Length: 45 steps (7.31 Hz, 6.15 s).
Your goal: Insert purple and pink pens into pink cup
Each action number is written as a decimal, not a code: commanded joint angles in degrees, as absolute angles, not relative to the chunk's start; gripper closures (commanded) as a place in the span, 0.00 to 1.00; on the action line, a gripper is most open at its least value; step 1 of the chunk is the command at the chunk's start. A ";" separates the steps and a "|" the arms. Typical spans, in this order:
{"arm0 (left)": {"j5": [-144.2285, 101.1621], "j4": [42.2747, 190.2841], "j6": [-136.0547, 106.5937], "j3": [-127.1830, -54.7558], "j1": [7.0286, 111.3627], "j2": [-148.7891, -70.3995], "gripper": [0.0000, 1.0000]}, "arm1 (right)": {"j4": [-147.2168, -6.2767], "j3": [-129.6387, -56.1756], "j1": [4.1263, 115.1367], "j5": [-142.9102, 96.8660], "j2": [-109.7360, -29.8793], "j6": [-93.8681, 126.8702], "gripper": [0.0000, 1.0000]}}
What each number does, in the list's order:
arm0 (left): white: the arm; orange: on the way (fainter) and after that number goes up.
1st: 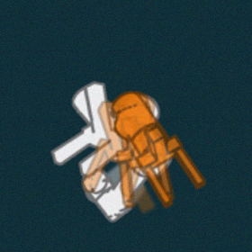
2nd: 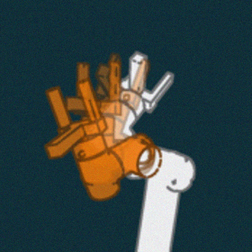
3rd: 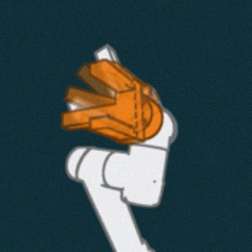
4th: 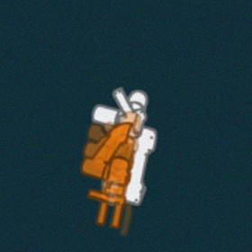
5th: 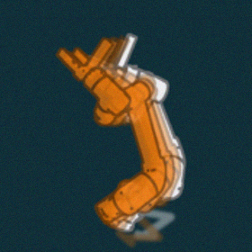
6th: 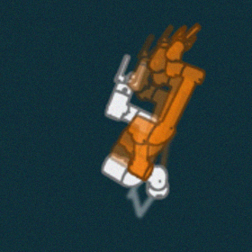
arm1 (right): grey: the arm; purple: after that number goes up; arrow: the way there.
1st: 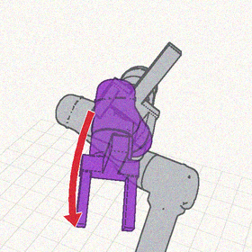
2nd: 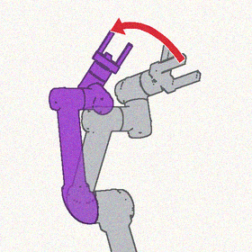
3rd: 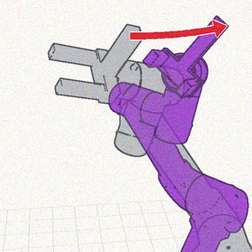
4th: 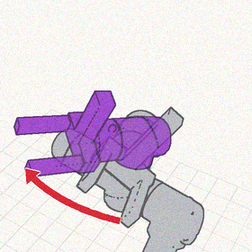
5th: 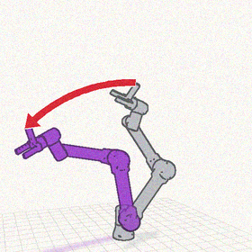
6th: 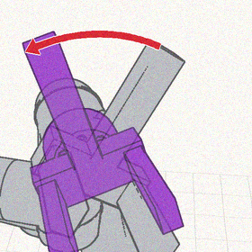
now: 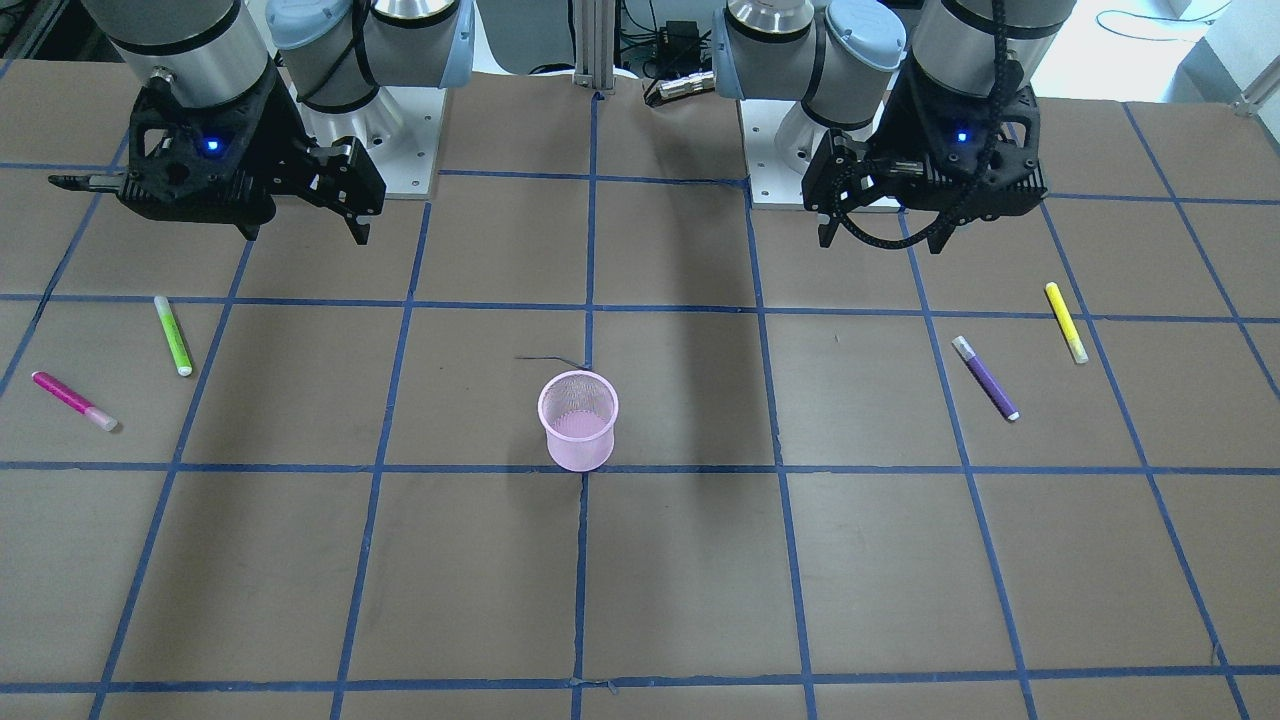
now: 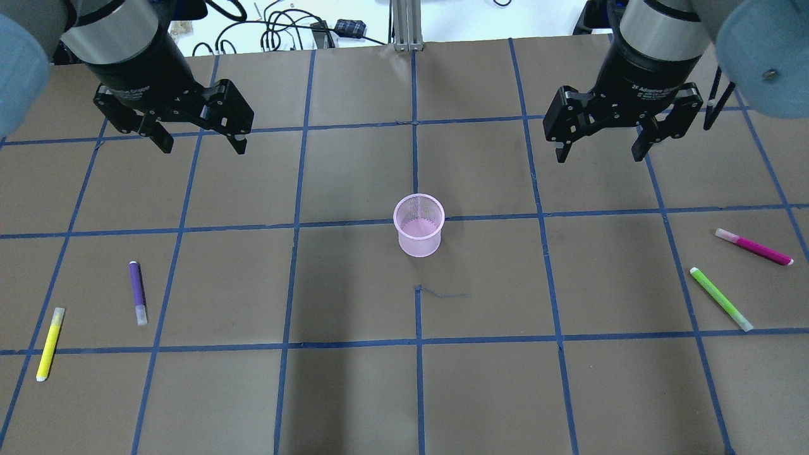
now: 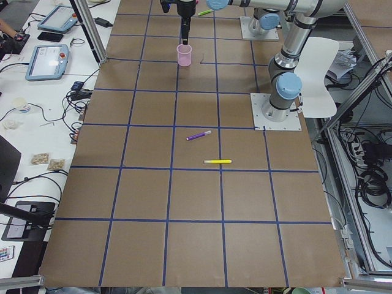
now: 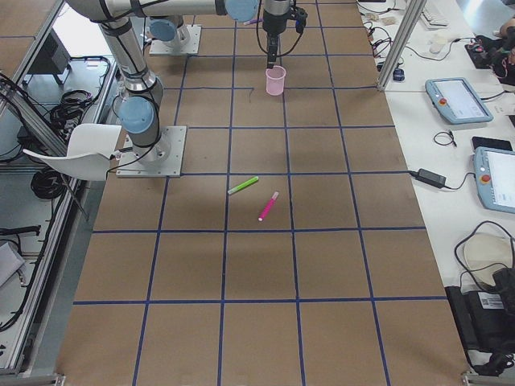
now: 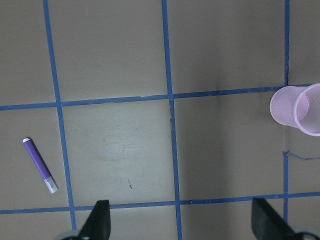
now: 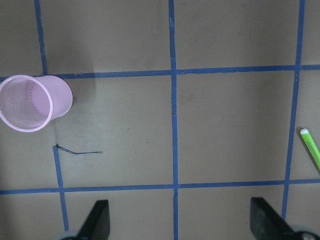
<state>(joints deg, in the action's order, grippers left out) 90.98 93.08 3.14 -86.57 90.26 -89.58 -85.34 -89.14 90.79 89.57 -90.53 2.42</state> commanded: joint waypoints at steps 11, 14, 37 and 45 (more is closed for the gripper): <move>92.20 98.90 6.86 -96.31 73.43 -93.76 0.00 | -92.05 -98.41 61.83 89.73 -90.18 -56.61 0.00; 92.90 94.77 7.64 -97.46 68.76 -100.08 0.00 | -112.69 -109.65 52.06 89.65 -90.09 -88.85 0.00; 96.33 75.59 23.38 -101.78 56.69 -118.12 0.90 | -131.68 -112.41 43.15 96.42 -67.49 -118.48 1.00; 95.89 75.50 22.76 -101.34 57.48 -115.14 1.00 | -112.19 -105.50 62.34 98.52 -82.44 -99.28 1.00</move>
